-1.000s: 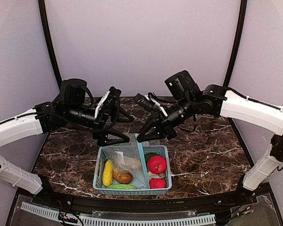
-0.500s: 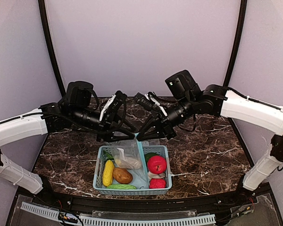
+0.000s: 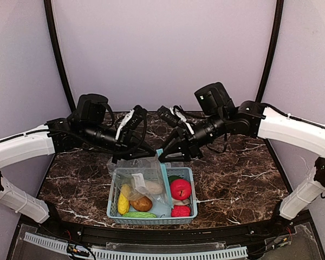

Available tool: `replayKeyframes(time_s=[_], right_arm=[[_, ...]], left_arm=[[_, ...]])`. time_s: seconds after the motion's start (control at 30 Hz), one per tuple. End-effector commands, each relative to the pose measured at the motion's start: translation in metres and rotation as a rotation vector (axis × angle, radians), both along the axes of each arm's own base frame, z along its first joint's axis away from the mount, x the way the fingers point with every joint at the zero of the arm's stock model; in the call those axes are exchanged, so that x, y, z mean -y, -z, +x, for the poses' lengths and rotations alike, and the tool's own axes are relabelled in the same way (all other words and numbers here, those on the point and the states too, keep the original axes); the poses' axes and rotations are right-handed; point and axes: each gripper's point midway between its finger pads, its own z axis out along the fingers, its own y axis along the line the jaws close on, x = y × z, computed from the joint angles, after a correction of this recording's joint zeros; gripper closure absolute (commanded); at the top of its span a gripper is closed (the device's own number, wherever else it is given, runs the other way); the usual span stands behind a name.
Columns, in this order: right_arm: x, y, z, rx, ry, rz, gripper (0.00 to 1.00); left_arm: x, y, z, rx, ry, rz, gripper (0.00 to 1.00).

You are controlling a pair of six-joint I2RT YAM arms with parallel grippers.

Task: Place the food in the zip-top bag and seal the zipper
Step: Pass from the right arm to the left, then unzip the zipper from the zipper food storage bag.

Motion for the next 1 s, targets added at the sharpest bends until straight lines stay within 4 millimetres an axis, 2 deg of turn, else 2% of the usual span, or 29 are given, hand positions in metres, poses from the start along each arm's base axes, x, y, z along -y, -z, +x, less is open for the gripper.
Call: replayKeyframes(time_s=[0.0, 0.07, 0.2, 0.47, 0.53, 0.6, 0.83, 0.97], right_arm=[[0.003, -0.014, 0.002, 0.032, 0.063, 0.080, 0.56], [0.003, -0.021, 0.006, 0.053, 0.101, 0.141, 0.47], [0.008, -0.028, 0.010, 0.042, 0.165, 0.216, 0.45], [0.006, -0.033, 0.016, 0.041, 0.206, 0.297, 0.58], [0.004, -0.033, 0.014, 0.036, 0.187, 0.298, 0.68], [0.002, -0.033, 0.011, 0.026, 0.164, 0.296, 0.73], [-0.003, -0.025, 0.009, 0.009, 0.143, 0.272, 0.76], [-0.004, -0.023, 0.010, 0.007, 0.142, 0.267, 0.81]], left_arm=[[-0.006, -0.017, 0.009, 0.091, -0.085, -0.037, 0.99], [-0.009, -0.022, 0.010, 0.109, -0.104, -0.057, 0.99], [-0.011, -0.027, 0.010, 0.120, -0.115, -0.079, 0.99], [-0.009, -0.026, 0.007, 0.104, -0.097, -0.076, 0.99], [-0.009, -0.026, 0.007, 0.103, -0.097, -0.076, 0.99], [-0.010, -0.026, 0.007, 0.105, -0.098, -0.075, 0.99], [-0.010, -0.025, 0.008, 0.104, -0.099, -0.074, 0.99], [-0.009, -0.025, 0.008, 0.105, -0.099, -0.074, 0.99]])
